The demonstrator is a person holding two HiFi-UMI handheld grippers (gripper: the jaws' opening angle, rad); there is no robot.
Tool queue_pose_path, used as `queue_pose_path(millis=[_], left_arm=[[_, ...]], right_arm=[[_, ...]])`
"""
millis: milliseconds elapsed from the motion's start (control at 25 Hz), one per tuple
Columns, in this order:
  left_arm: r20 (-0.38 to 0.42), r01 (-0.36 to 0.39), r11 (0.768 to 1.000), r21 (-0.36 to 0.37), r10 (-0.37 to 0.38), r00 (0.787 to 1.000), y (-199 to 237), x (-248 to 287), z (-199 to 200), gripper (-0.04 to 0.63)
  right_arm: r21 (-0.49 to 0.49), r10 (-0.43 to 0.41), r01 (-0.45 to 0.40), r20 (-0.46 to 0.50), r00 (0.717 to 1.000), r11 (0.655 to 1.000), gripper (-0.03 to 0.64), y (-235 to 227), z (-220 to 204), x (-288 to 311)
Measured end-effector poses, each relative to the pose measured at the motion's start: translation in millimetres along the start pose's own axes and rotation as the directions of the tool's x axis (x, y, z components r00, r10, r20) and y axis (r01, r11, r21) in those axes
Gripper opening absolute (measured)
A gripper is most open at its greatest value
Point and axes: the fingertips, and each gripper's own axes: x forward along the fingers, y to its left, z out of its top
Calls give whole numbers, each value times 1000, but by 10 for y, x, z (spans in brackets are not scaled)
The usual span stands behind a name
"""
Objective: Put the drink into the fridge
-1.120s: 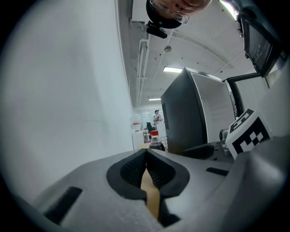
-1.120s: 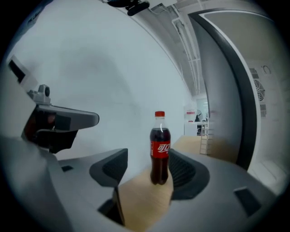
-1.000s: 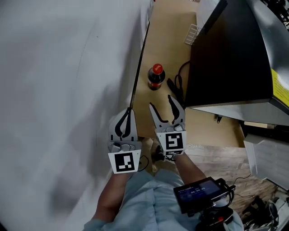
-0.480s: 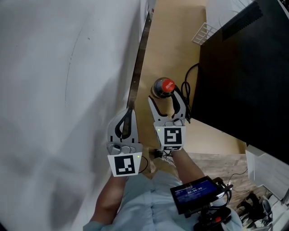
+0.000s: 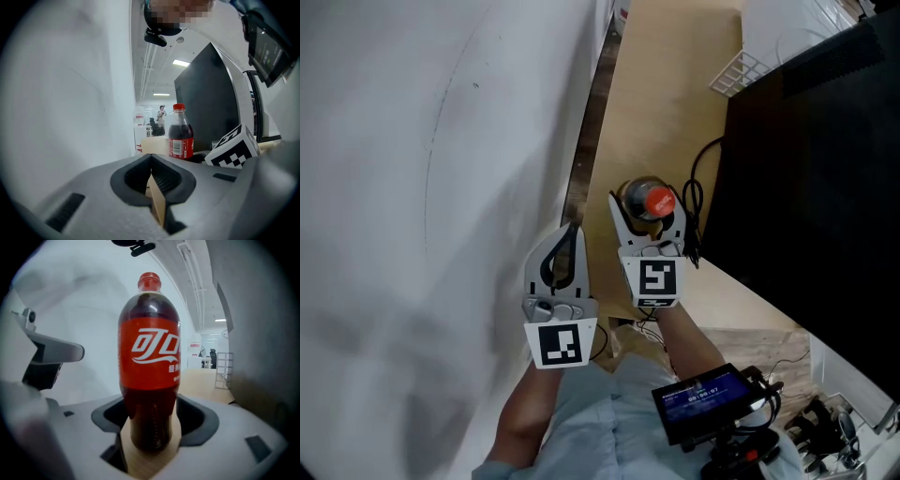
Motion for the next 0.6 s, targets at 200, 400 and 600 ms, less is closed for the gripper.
queue_pose_path(millis=[200,400,600], left_arm=[[24,-21,1000,-5,21,1000,94,-171,87,9],[-3,-40,999,12,40,999,21,-129,166,9],[16,-31,999,17,31,999,-20,-186,172,9]], right_arm=[[-27,8,-8,8,1000,1000,274,175,112,-73],[-6,32,-32,-3,999,999,267,71,70,-94],[-25,38,-38,10,999,999,267,99,77,-233]])
